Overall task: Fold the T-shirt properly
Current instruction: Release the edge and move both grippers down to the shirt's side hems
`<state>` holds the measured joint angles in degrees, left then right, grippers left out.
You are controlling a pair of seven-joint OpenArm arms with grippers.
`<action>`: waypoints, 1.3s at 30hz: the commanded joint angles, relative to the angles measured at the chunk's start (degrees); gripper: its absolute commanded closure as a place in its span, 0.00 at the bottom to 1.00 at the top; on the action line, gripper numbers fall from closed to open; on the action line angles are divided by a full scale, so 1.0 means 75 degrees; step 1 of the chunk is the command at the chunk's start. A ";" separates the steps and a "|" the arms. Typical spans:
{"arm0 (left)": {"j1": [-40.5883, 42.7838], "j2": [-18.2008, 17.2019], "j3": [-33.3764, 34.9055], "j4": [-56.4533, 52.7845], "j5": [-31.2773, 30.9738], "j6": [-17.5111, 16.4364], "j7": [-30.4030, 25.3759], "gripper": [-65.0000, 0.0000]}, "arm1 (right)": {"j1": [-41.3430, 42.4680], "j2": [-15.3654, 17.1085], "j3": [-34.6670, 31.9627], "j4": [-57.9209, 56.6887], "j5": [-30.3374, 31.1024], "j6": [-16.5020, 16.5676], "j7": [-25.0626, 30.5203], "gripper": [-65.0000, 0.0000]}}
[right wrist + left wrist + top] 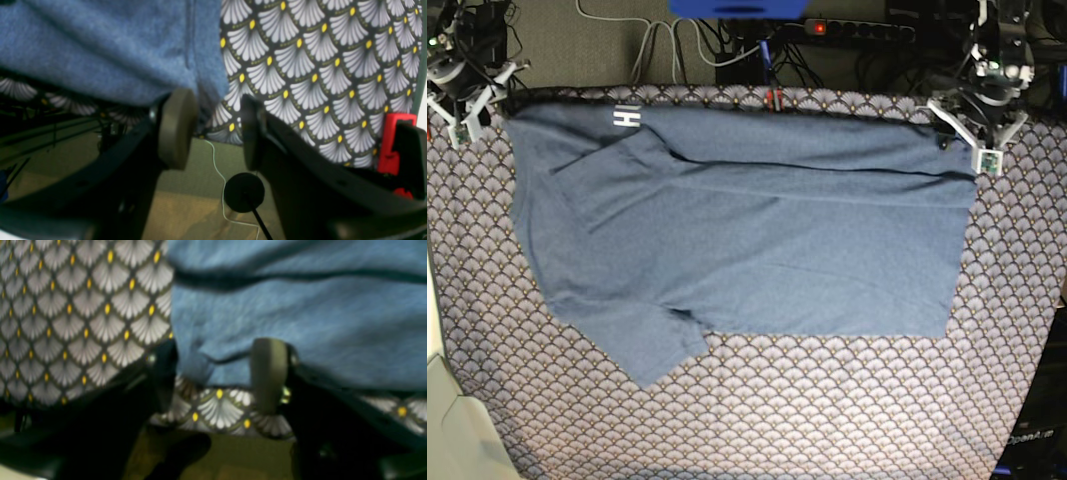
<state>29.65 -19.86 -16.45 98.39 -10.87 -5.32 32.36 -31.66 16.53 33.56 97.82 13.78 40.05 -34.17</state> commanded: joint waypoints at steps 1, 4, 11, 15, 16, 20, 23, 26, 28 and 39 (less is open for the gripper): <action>0.0015 -0.0066 -0.0087 0.0133 0.0037 0.0024 -0.0136 0.39 | -0.0040 0.0146 0.0091 0.0115 0.0056 -0.0007 0.0167 0.59; 0.0003 -0.0078 -0.0099 0.0156 0.0037 0.0036 -0.0136 0.34 | -0.0028 0.0169 0.0091 0.0162 0.0056 -0.0007 0.0178 0.60; -0.0079 -0.0007 -0.0778 0.0660 -0.0009 0.0036 -0.0136 0.34 | 0.0582 0.0298 0.0583 0.0126 0.0056 -0.0007 0.0167 0.59; -0.0630 -0.0007 -0.0931 0.0789 0.0037 0.0024 -0.0136 0.34 | 0.1156 0.0333 0.0595 0.0103 0.0056 -0.0007 0.0167 0.53; -0.0806 -0.0007 -0.0907 0.0789 0.0049 0.0024 -0.0136 0.34 | 0.1344 0.0333 0.0571 0.0091 0.0056 -0.0007 0.0167 0.50; -0.1580 -0.0007 -0.0872 0.0637 0.0037 0.0024 -0.0136 0.34 | 0.2094 0.0321 0.0255 0.0091 0.0044 -0.0007 0.0096 0.43; -0.2447 0.0086 -0.0614 0.0016 0.0073 0.0012 -0.0136 0.34 | 0.2797 0.0415 -0.0308 -0.0296 0.0044 -0.0007 0.0096 0.41; -0.3267 0.0051 -0.0274 -0.0910 0.0073 0.0012 -0.0136 0.34 | 0.3653 0.0532 -0.0952 -0.1104 -0.0378 -0.0007 0.0120 0.40; -0.3748 0.0075 -0.0122 -0.1567 0.0073 0.0012 -0.0183 0.34 | 0.4333 0.0497 -0.1234 -0.1808 -0.0929 -0.0007 0.0155 0.40; -0.5987 0.0075 0.0898 -0.3982 0.0073 0.0012 -0.0253 0.34 | 0.7275 0.0650 -0.2289 -0.5758 -0.1714 -0.0007 0.1222 0.40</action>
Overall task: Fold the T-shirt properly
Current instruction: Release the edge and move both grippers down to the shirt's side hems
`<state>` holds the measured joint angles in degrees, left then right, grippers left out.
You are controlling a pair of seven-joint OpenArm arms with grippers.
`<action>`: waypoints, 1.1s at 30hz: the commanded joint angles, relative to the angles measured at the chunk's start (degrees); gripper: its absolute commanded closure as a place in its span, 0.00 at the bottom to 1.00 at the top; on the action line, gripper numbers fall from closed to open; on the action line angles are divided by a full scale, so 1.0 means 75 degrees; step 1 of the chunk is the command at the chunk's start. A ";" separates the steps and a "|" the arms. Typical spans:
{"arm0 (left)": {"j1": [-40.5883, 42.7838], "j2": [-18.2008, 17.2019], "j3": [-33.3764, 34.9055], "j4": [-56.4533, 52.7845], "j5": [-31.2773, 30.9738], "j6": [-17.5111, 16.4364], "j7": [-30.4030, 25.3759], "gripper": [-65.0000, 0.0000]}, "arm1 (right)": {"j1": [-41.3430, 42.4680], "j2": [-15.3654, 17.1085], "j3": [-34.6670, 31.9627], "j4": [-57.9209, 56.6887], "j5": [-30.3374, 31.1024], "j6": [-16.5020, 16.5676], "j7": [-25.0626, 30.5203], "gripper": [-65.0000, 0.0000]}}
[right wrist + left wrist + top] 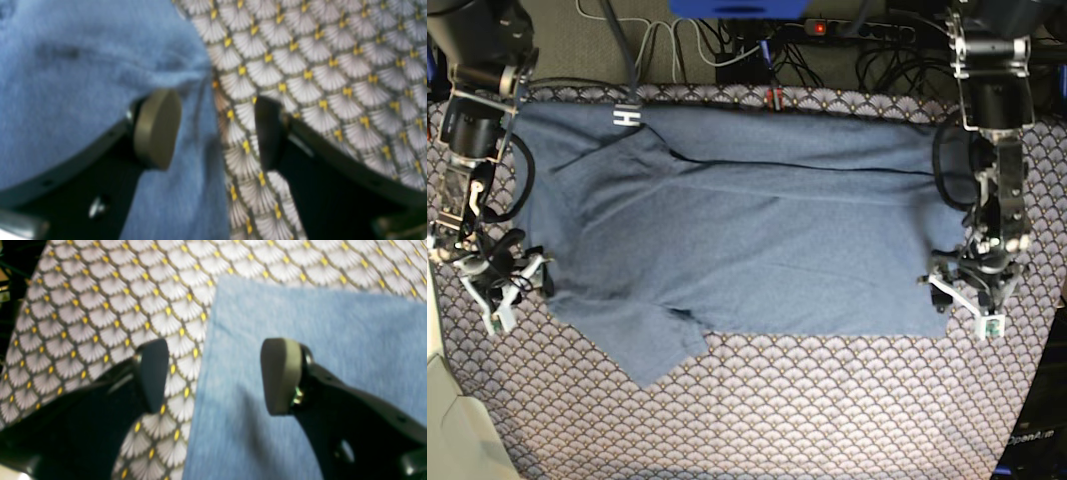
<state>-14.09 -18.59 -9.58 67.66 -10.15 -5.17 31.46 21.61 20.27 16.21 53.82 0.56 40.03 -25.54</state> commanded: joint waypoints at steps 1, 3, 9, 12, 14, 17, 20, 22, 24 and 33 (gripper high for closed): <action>-0.0284 -0.0094 0.0076 -0.0036 -0.0024 -0.0008 -0.0251 0.34 | 0.0267 0.0151 -0.0104 -0.0102 0.0037 -0.0004 0.0223 0.40; -0.0472 -0.0094 0.0299 -0.0400 -0.0024 -0.0008 -0.0638 0.34 | 0.0454 0.0151 -0.0280 -0.0477 0.0037 -0.0004 0.0481 0.40; -0.0894 -0.0094 0.0838 -0.1677 -0.0024 0.0004 -0.1564 0.34 | 0.0782 0.0116 -0.0537 -0.1427 0.0037 -0.0004 0.1208 0.40; -0.0964 -0.0083 0.0862 -0.2064 -0.0024 0.0004 -0.1798 0.34 | 0.0759 0.0128 -0.0748 -0.1521 0.0037 -0.0326 0.1524 0.40; -0.0988 -0.0071 0.0862 -0.2310 -0.0024 0.0004 -0.2032 0.34 | 0.0747 0.0116 -0.0959 -0.1521 0.0037 -0.0420 0.1688 0.40; -0.1058 -0.0059 0.0862 -0.2557 -0.0024 0.0004 -0.2302 0.34 | 0.0747 0.0104 -0.1206 -0.1521 0.0037 -0.0420 0.1700 0.40; -0.1081 -0.0047 0.0862 -0.2885 -0.0024 0.0004 -0.2572 0.34 | 0.0771 0.0104 -0.1229 -0.1521 0.0037 -0.0420 0.1688 0.41; -0.1152 0.0093 0.0874 -0.3119 -0.0024 0.0004 -0.2923 0.34 | 0.0771 0.0093 -0.1229 -0.1521 0.0037 -0.0420 0.1665 0.44; -0.1316 0.0175 0.0874 -0.3506 -0.0024 0.0004 -0.3216 0.34 | 0.0747 0.0057 -0.1229 -0.1521 0.0037 -0.0420 0.1665 0.51; -0.2078 0.0398 0.0874 -0.4596 -0.0024 0.0004 -0.3334 0.34 | 0.0524 -0.0060 -0.1241 -0.1521 0.0037 -0.0420 0.1653 0.85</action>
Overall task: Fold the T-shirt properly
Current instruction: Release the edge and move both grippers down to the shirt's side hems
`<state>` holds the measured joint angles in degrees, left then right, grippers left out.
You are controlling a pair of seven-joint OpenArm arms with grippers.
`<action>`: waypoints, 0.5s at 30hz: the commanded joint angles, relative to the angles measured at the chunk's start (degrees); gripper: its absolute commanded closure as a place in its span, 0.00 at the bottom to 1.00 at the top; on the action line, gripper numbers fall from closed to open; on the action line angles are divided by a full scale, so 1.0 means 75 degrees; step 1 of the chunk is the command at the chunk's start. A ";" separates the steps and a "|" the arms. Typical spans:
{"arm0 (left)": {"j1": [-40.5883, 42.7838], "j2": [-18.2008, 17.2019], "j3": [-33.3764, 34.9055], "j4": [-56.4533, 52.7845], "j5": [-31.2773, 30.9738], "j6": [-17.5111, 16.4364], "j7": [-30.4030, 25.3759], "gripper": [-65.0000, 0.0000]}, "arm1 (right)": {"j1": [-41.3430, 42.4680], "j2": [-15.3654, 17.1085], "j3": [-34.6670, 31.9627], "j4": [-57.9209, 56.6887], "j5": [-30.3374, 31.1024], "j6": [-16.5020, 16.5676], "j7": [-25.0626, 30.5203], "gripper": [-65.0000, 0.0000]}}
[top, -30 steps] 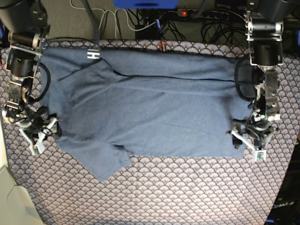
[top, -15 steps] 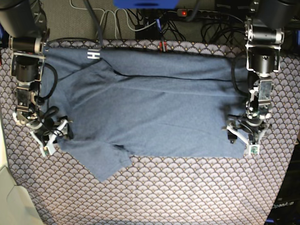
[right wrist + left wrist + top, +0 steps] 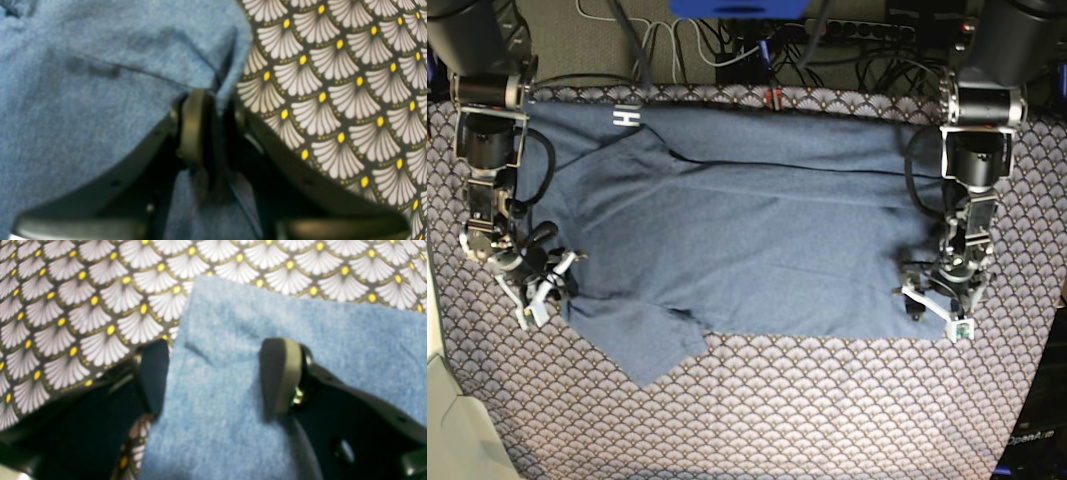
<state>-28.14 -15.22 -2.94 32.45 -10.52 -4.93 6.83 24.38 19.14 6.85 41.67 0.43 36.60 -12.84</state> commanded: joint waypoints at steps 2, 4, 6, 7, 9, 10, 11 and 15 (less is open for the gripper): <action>-0.0298 -0.0051 -0.0012 0.0099 0.0026 -0.0029 -0.0049 0.34 | 0.0154 0.0092 0.0007 0.0100 0.0055 0.0037 -0.0040 0.87; -0.0333 -0.0039 -0.0012 0.0099 0.0026 -0.0029 -0.0049 0.34 | 0.0154 0.0092 0.0007 0.0100 0.0055 0.0037 -0.0040 0.87; -0.0356 -0.0039 -0.0024 0.0099 0.0014 -0.0029 -0.0049 0.34 | 0.0154 0.0092 0.0007 0.0100 0.0055 0.0037 -0.0040 0.87; -0.0368 -0.0051 -0.0024 0.0146 0.0014 -0.0029 -0.0049 0.34 | 0.0154 0.0092 0.0007 0.0100 0.0055 0.0037 -0.0040 0.87; -0.0391 -0.0063 -0.0024 0.0321 0.0014 -0.0005 -0.0049 0.34 | 0.0154 0.0092 0.0007 0.0100 0.0055 0.0037 -0.0040 0.87; -0.0391 -0.0086 -0.0024 0.0368 0.0014 0.0007 -0.0049 0.34 | 0.0154 0.0092 0.0007 0.0100 0.0055 0.0037 -0.0040 0.87; -0.0415 -0.0086 -0.0024 0.0368 0.0014 0.0007 -0.0049 0.34 | 0.0154 0.0092 0.0007 0.0100 0.0055 0.0037 -0.0040 0.88; -0.0462 -0.0098 -0.0059 0.0380 0.0014 0.0018 -0.0049 0.34 | 0.0143 0.0080 0.0007 0.0100 0.0043 0.0037 -0.0040 1.00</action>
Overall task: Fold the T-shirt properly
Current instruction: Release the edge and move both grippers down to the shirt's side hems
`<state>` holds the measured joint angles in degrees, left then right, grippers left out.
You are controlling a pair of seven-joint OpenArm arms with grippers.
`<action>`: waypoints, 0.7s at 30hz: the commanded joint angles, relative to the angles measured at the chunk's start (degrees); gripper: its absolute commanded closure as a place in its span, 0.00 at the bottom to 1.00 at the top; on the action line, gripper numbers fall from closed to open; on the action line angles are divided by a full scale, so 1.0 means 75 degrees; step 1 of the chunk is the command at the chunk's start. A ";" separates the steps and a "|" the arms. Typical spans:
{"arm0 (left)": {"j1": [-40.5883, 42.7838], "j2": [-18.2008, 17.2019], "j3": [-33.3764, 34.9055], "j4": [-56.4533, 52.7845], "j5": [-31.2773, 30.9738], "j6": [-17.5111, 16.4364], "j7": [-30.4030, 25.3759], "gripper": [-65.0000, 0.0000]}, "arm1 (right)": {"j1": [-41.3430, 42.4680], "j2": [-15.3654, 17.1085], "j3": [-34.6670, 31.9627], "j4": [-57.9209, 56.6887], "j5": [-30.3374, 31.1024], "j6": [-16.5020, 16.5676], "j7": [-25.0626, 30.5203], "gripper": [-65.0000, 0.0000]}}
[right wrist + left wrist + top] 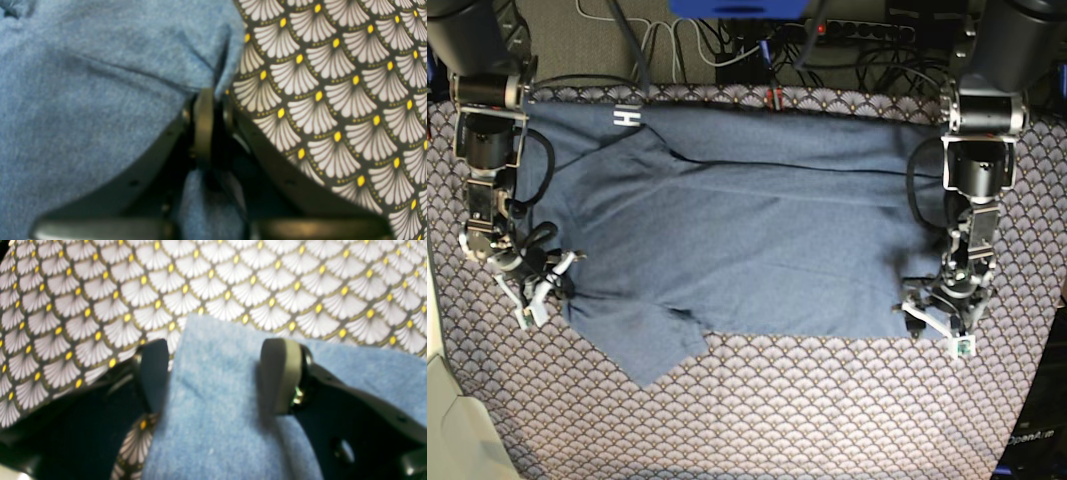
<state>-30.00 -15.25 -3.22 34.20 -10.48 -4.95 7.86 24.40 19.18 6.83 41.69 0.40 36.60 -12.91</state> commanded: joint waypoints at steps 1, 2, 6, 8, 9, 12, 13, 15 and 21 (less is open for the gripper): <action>-0.0273 -0.0095 -0.0010 0.0123 0.0008 0.0021 -0.0186 0.34 | 0.0140 0.0074 0.0009 0.0097 0.0046 0.0037 -0.0032 1.00; -0.0355 -0.0083 0.0014 0.0077 0.0008 0.0021 -0.0186 0.34 | 0.0140 0.0074 0.0009 0.0097 0.0046 0.0037 -0.0032 1.00; -0.0472 -0.0036 0.0014 -0.0404 0.0008 0.0021 -0.0456 0.34 | 0.0140 0.0074 0.0009 0.0097 0.0046 0.0037 -0.0032 1.00; -0.0589 -0.0036 0.0014 -0.0674 0.0008 0.0021 -0.0784 0.34 | 0.0140 0.0074 0.0009 0.0097 0.0046 0.0037 -0.0032 1.00; -0.0624 -0.0036 0.0014 -0.0885 0.0008 0.0021 -0.0901 0.34 | 0.0140 0.0074 0.0009 0.0097 0.0046 0.0037 -0.0032 1.00; -0.0847 -0.0036 0.0014 -0.1482 0.0008 0.0021 -0.1171 0.34 | 0.0140 0.0074 0.0009 0.0097 0.0046 0.0037 -0.0032 1.00; -0.0906 -0.0036 0.0014 -0.1658 0.0008 0.0021 -0.1241 0.34 | 0.0140 0.0074 0.0009 0.0097 0.0046 0.0037 -0.0032 1.00; -0.0929 -0.0036 0.0014 -0.1822 0.0008 0.0021 -0.1323 0.34 | 0.0140 0.0074 0.0009 0.0097 0.0046 0.0037 -0.0032 1.00; -0.0882 -0.0013 0.0014 -0.1904 0.0008 0.0021 -0.1335 0.34 | 0.0140 0.0074 0.0009 0.0097 0.0046 0.0037 -0.0032 1.00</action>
<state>-34.81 -14.90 -3.11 19.33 -10.52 -4.91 -1.15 24.38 19.18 6.83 41.71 0.43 36.58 -12.97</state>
